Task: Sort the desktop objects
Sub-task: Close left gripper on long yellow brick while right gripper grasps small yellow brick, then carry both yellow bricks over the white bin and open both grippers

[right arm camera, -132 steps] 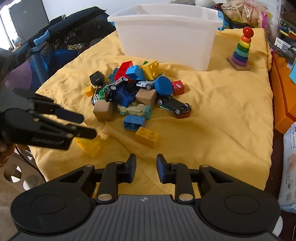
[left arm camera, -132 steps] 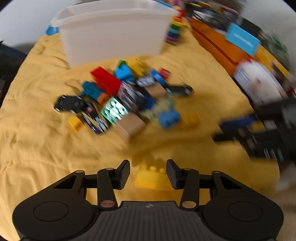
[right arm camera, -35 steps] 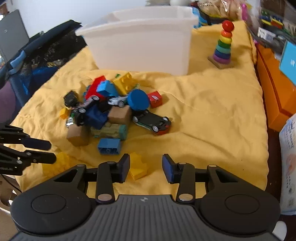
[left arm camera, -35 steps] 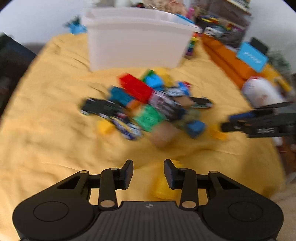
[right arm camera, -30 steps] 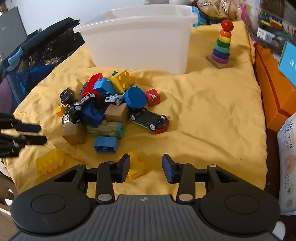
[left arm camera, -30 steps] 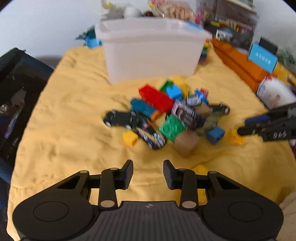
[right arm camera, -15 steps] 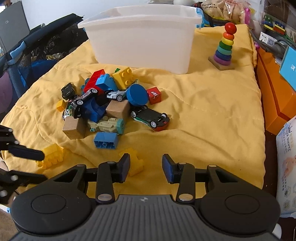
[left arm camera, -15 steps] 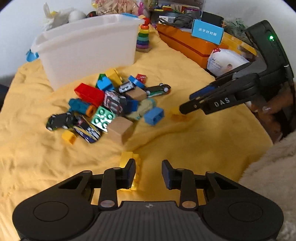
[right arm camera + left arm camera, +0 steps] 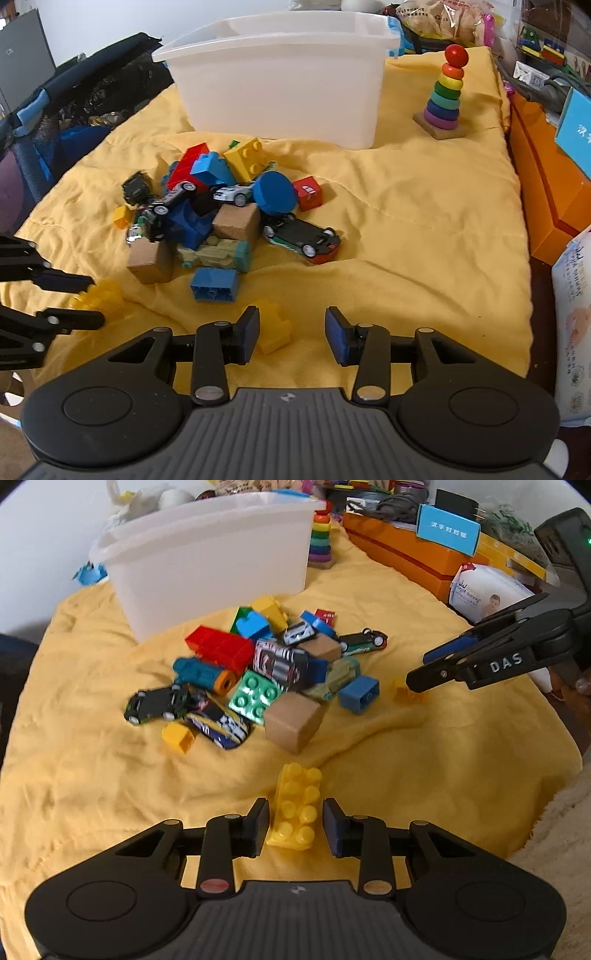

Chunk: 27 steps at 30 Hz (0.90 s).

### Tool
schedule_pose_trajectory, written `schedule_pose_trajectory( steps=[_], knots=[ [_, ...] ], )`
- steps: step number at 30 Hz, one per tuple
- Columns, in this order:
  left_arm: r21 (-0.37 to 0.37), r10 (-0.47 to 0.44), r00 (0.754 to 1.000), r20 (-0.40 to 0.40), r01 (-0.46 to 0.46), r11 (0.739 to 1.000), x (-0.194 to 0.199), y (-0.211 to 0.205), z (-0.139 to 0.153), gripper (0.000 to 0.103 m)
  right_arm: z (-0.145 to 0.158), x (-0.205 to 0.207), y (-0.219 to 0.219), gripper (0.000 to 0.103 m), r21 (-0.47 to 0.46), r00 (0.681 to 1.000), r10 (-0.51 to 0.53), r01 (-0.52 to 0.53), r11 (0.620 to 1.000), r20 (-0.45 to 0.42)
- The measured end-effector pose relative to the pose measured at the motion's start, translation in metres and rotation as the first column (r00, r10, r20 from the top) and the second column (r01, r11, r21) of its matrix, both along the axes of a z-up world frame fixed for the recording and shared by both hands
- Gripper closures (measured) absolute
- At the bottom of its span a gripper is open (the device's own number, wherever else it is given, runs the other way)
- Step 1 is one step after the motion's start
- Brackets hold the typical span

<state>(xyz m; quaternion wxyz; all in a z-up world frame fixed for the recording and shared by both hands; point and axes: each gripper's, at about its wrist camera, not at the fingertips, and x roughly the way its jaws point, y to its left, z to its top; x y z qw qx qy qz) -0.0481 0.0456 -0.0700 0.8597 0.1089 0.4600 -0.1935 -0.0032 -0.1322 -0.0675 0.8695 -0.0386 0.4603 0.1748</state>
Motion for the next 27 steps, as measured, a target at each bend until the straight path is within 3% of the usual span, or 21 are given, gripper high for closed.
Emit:
schedule_pose_trajectory(
  steps=[5,11,16,19,21,27],
  knots=[
    [-0.028,0.024,1.0,-0.014,-0.024,0.999,0.002,0.006,-0.004,0.067,0.001,0.004,-0.001,0.069,0.08,0.999,-0.007,0.01,0.997,-0.038],
    [-0.042,0.035,0.999,-0.024,-0.036,0.998,0.005,0.007,-0.006,0.067,-0.005,0.018,-0.013,0.071,0.106,0.996,-0.068,0.074,0.992,-0.06],
    [-0.053,0.04,0.999,-0.028,-0.042,0.998,0.006,0.007,-0.007,0.067,-0.012,0.016,-0.008,0.071,0.158,0.993,0.036,-0.018,0.987,-0.109],
    [-0.059,0.05,0.998,-0.029,-0.052,0.997,0.007,0.007,-0.007,0.067,-0.016,0.005,0.008,0.076,0.097,0.992,0.091,-0.082,0.992,-0.091],
    [-0.058,0.053,0.998,-0.028,-0.055,0.997,0.008,0.006,-0.008,0.067,-0.015,0.0,0.014,0.085,0.067,0.991,0.114,-0.109,0.992,-0.064],
    [-0.061,0.09,0.995,-0.032,-0.092,0.994,0.007,0.006,-0.004,0.074,-0.017,-0.013,0.024,0.085,-0.036,0.983,0.183,-0.183,0.982,-0.012]
  ],
)
